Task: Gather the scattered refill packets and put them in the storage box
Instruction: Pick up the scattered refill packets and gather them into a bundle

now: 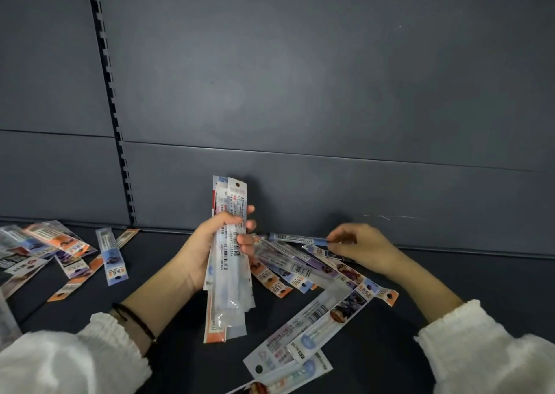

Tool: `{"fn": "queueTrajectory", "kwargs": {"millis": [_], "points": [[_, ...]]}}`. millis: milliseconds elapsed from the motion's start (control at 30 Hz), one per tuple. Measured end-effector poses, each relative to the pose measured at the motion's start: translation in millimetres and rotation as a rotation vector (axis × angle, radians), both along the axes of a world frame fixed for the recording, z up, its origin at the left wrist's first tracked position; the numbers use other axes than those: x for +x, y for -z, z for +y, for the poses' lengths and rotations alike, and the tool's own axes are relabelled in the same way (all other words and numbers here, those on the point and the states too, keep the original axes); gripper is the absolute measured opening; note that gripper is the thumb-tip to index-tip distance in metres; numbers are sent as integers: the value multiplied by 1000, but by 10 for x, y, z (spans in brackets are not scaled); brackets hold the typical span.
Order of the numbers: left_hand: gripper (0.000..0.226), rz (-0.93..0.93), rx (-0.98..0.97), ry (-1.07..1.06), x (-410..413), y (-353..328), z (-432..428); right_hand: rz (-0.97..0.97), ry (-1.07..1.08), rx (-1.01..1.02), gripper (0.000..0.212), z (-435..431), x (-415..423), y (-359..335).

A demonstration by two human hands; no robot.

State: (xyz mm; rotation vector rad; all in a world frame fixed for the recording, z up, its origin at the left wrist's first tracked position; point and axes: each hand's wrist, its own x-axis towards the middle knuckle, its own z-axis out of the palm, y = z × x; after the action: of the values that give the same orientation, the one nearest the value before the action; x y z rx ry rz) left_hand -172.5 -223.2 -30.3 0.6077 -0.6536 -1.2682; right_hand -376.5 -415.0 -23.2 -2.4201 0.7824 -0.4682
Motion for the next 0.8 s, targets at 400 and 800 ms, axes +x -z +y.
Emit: {"fn": "queueTrajectory", "kwargs": {"millis": [400, 800], "points": [[67, 3, 23, -5, -68, -1, -2, 27, 103, 36, 11, -148, -71, -43], [24, -190, 202, -70, -386, -57, -4, -602, -85, 1245, 20, 807, 347, -325]]}}
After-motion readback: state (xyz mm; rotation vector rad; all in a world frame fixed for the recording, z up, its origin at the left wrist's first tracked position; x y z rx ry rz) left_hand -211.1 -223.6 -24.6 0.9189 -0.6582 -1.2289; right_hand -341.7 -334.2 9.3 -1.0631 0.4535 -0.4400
